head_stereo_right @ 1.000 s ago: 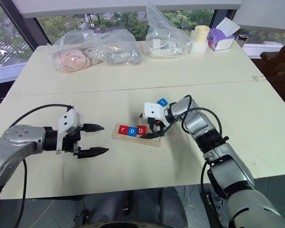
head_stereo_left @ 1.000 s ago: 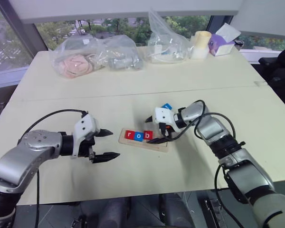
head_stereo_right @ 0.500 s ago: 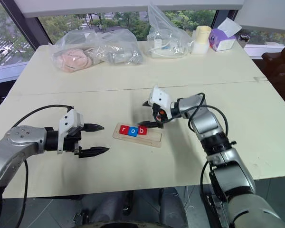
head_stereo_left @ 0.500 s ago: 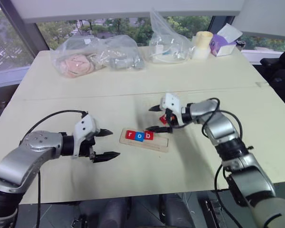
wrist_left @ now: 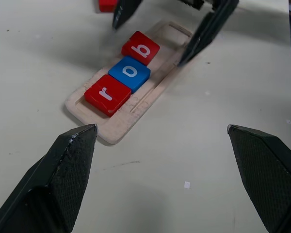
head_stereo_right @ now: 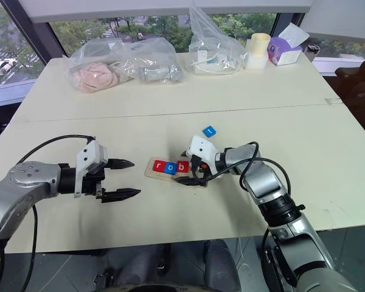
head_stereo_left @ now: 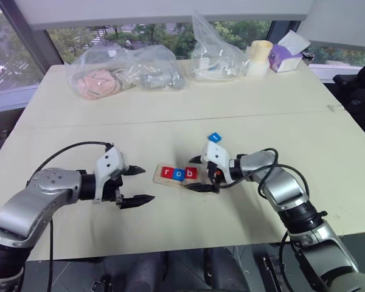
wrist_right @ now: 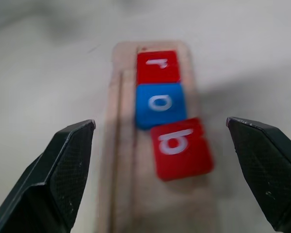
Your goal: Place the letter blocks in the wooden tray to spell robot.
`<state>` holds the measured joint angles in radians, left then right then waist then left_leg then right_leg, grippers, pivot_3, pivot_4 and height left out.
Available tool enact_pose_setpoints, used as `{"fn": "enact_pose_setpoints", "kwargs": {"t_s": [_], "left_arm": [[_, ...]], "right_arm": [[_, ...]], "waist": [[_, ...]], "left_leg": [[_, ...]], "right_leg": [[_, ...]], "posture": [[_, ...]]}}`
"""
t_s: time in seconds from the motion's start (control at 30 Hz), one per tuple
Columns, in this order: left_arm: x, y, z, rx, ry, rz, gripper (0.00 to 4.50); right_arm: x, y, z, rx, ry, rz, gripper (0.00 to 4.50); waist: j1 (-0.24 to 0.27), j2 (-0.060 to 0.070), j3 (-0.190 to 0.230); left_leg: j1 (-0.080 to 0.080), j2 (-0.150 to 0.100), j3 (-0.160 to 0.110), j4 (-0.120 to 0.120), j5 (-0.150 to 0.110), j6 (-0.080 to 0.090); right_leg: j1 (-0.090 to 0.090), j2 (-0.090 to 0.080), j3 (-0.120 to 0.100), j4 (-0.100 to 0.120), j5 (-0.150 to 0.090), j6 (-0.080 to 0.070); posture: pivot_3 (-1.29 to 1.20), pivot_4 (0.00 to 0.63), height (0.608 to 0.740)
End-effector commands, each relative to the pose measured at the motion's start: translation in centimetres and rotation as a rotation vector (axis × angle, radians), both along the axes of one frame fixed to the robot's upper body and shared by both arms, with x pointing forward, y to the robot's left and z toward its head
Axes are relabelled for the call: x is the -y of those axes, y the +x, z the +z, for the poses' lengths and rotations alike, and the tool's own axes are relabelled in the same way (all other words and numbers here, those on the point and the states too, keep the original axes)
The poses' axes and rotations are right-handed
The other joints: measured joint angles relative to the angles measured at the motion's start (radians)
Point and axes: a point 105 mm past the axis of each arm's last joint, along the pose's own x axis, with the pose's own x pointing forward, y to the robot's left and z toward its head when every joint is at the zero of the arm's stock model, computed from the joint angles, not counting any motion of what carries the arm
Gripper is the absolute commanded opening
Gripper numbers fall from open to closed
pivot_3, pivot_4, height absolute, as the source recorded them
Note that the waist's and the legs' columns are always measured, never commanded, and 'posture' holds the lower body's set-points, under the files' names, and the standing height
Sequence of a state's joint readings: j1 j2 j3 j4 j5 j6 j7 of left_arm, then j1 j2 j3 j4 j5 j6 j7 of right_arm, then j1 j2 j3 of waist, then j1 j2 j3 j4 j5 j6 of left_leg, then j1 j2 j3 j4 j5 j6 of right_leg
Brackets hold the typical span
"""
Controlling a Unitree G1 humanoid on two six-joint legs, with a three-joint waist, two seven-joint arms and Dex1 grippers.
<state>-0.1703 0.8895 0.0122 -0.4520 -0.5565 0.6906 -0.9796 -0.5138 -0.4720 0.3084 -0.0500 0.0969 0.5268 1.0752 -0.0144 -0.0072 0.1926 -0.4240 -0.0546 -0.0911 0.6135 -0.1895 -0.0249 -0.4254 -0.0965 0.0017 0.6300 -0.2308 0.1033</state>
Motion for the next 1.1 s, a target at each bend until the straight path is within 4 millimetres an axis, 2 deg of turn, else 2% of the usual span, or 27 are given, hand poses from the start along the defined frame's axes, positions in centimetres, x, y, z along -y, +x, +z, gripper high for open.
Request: {"fn": "enact_pose_setpoints", "kwargs": {"t_s": [0.03,0.2,0.53,0.8,1.1], "left_arm": [[0.3,0.1,0.4,0.021,-0.005,-0.012,4.5],[0.4,0.2,0.3,0.021,-0.008,-0.011,4.5],[0.7,0.7,0.2,0.031,-0.017,-0.012,4.5],[0.8,0.9,0.3,0.035,-0.022,-0.021,4.5],[0.9,1.0,0.2,0.035,-0.023,-0.023,4.5]], "right_arm": [[-0.4,-0.6,0.7,0.02,0.019,0.02,4.46],[-1.2,-1.3,1.6,0.016,0.067,0.018,4.46],[-1.1,-2.4,1.1,-0.026,0.077,-0.017,4.46],[-0.7,-1.0,2.8,0.018,0.139,-0.088,4.46],[0.1,-1.1,-0.1,-0.077,0.094,-0.088,4.46]], "waist": [[0.0,0.0,0.0],[-0.001,0.0,0.0],[0.002,0.0,0.0],[0.001,0.0,0.0],[0.001,0.0,0.0]], "left_leg": [[0.0,0.0,0.0,0.0,0.0,0.0],[0.0,0.0,0.0,0.0,0.0,0.0],[0.0,0.0,0.0,0.0,0.0,0.0],[0.0,0.0,0.0,0.0,0.0,0.0],[0.0,0.0,0.0,0.0,0.0,0.0]], "right_leg": [[0.0,0.0,0.0,0.0,0.0,0.0],[0.0,0.0,0.0,0.0,0.0,0.0],[0.0,0.0,0.0,0.0,0.0,0.0],[0.0,0.0,0.0,0.0,0.0,0.0],[0.0,0.0,0.0,0.0,0.0,0.0]], "posture": [[0.0,0.15,0.74],[0.0,0.15,0.74],[0.0,0.15,0.74],[0.0,0.15,0.74],[0.0,0.15,0.74]]}}
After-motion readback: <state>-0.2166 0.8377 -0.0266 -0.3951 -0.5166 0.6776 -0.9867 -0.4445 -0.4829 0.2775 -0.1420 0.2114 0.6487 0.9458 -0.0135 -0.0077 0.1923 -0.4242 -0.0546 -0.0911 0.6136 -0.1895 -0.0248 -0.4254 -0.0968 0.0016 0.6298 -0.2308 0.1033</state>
